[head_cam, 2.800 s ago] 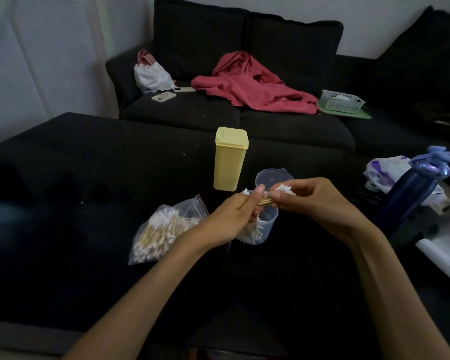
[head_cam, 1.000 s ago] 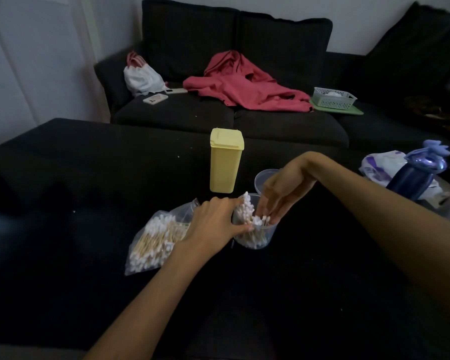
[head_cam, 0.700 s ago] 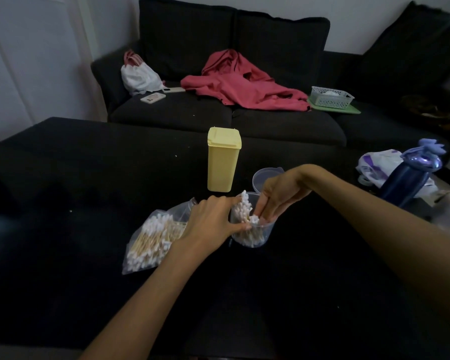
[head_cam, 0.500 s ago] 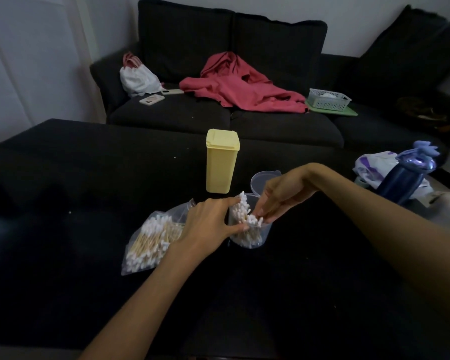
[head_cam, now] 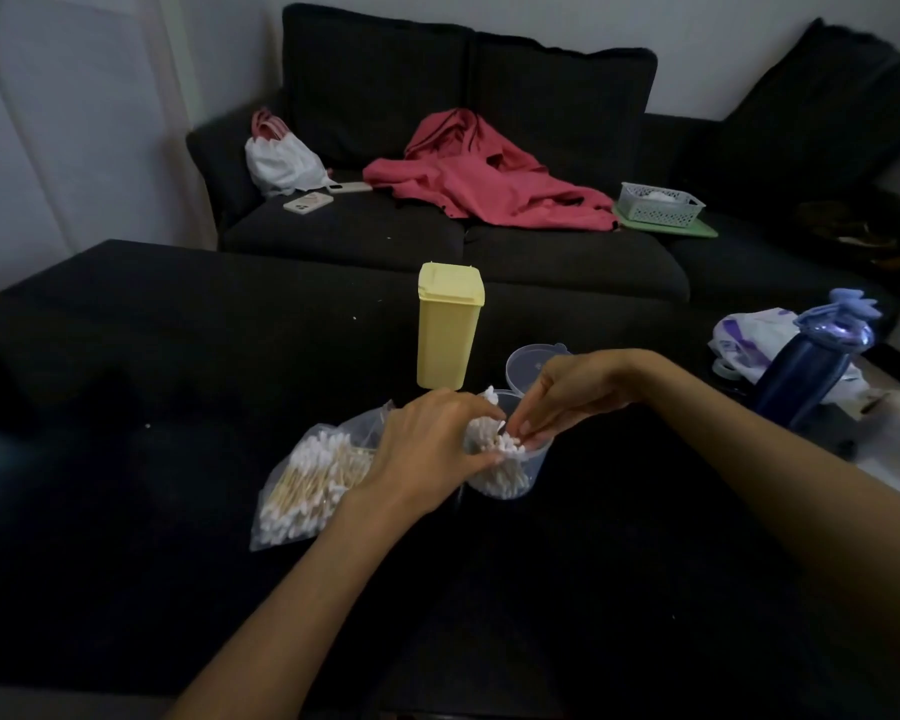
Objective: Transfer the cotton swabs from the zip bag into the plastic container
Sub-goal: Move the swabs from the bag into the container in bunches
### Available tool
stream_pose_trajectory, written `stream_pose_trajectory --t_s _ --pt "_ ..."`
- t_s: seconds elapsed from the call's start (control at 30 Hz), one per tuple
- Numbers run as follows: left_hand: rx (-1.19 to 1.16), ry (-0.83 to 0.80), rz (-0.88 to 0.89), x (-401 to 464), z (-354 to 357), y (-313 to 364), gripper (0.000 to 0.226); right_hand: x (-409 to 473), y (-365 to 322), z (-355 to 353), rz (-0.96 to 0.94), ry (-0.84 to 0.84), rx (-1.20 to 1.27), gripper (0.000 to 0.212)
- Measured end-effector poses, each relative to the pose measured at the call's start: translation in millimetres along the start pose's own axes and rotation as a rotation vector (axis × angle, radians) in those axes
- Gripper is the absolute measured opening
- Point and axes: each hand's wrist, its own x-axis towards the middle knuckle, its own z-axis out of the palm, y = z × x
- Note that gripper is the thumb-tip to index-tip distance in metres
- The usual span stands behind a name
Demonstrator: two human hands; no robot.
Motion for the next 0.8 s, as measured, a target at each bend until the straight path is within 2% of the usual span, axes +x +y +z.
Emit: stream_pose_trajectory --t_s 0.13,0.23,0.37,0.57,0.67,0.8 --pt "0.0 -0.06 0.036 -3.7 3.1 -4.6 0.04 -3.1 2.4 7.6 -0.003 0.048 -0.03 0.019" --pt "-0.065 -0.01 0.012 -7.1 -3.3 -9.0 0.039 -10.0 4.2 7.7 -0.025 0.118 -0.053 0.019" --pt "-0.049 0.03 -0.112 -14.6 -26.4 -21.5 0.03 -20.0 10.2 18.5 -0.097 0.429 0.135 0.013" --pt "-0.097 0.188 -0.36 -43.7 -65.3 -52.4 0.023 -12.9 27.2 74.1 -0.419 0.778 0.296 0.012" --pt "-0.036 0.115 -0.475 -57.6 -73.4 -66.7 0.03 -6.8 14.4 92.6 -0.527 0.805 0.218 0.014" --pt "0.015 -0.115 -0.527 -66.6 -67.7 -85.3 0.056 12.4 -2.2 118.2 -0.587 0.735 0.147 0.013"
